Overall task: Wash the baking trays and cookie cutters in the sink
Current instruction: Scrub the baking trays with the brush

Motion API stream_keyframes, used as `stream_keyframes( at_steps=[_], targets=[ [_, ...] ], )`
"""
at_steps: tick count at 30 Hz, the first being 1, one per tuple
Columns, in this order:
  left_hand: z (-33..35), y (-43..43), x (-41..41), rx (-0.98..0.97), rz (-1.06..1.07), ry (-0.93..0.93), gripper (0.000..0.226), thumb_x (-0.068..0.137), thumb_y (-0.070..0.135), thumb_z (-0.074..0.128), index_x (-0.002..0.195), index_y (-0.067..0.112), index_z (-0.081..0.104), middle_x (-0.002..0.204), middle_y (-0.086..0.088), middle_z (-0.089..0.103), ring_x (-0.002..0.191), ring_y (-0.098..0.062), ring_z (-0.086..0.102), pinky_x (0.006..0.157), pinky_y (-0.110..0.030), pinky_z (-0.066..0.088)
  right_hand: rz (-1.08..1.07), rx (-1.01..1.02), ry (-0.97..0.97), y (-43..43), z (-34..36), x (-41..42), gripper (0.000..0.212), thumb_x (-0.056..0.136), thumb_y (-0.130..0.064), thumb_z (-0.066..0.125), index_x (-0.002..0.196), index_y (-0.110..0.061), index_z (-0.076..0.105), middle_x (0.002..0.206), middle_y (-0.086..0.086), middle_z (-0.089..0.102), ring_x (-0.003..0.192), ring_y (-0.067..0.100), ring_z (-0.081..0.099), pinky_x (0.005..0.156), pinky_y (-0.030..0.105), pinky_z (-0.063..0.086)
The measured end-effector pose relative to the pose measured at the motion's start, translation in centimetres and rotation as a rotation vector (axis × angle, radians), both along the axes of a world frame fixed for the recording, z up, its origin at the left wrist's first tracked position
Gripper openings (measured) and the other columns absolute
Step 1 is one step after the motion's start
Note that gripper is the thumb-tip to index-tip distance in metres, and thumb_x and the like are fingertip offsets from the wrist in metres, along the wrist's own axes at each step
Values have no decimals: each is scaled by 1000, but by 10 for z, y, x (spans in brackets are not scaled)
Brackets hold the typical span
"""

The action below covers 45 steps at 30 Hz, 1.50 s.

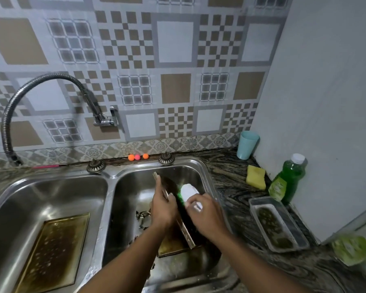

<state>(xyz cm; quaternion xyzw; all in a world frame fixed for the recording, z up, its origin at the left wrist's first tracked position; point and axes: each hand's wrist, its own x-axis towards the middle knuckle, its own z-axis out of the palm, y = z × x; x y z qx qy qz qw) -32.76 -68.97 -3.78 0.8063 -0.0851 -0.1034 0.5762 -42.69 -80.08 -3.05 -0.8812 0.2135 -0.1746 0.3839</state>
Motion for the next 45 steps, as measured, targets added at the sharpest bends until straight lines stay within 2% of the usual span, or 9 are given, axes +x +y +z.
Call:
stream_keyframes(
  at_steps=[4,10,18,24,34,37,40,42,45],
  targets=[
    [0,-6,-9,12,-69,-88,65,102,13,47,155,43,25,133,15,52,93,17,48,90,-13,39,-215,40,-71,-66,12,-24,18,93,-26,60,109,-36,61,108,-7,67,95,17,62,77,34,52],
    [1,-16,-33,51,-76,-101,56,106,18,43,153,44,29,118,17,51,69,15,49,53,2,40,-528,-41,-29,-140,-3,-96,14,91,-25,64,104,-27,71,110,5,72,99,31,65,78,34,51],
    [-13,-19,-39,99,-132,-136,53,104,25,42,149,53,33,140,3,59,112,-12,62,89,-31,55,-654,-77,119,-144,-46,-118,20,90,-23,67,110,-23,72,116,13,71,103,39,64,80,41,51],
    [-11,-10,-33,73,-113,-134,48,106,24,43,149,45,40,134,7,60,88,11,55,64,-5,43,-587,-173,94,-145,-50,-117,20,92,-12,65,111,-8,73,112,19,72,102,42,66,83,44,51],
    [7,24,-5,-105,-106,-156,46,103,19,50,147,34,48,141,10,57,127,-3,53,104,-27,46,-868,275,-161,-127,30,-63,18,94,-17,56,98,-12,73,110,14,71,93,34,64,79,32,50],
    [9,36,4,-127,-104,-153,45,103,18,51,146,31,49,144,11,56,133,-4,50,112,-31,43,-786,534,-174,-84,48,-6,15,94,-22,62,99,-18,75,98,6,70,76,24,64,59,25,50],
    [15,49,9,-146,-107,-169,44,102,16,54,142,34,51,136,21,57,127,5,53,106,-16,41,-633,683,-189,-20,55,52,7,90,-25,68,89,-21,74,92,2,72,78,21,66,65,25,52],
    [20,59,13,-162,-88,-181,43,101,14,55,141,32,54,126,27,60,113,17,56,97,-7,41,-533,596,-230,28,59,82,8,89,-21,67,86,-21,74,87,-5,71,79,16,65,70,22,47],
    [21,80,29,-266,-8,-82,41,101,15,56,139,30,57,131,16,64,113,7,61,102,-21,47,-359,392,-255,73,55,98,11,90,-11,64,85,-15,73,83,-5,70,78,12,63,67,13,44]
  ],
)
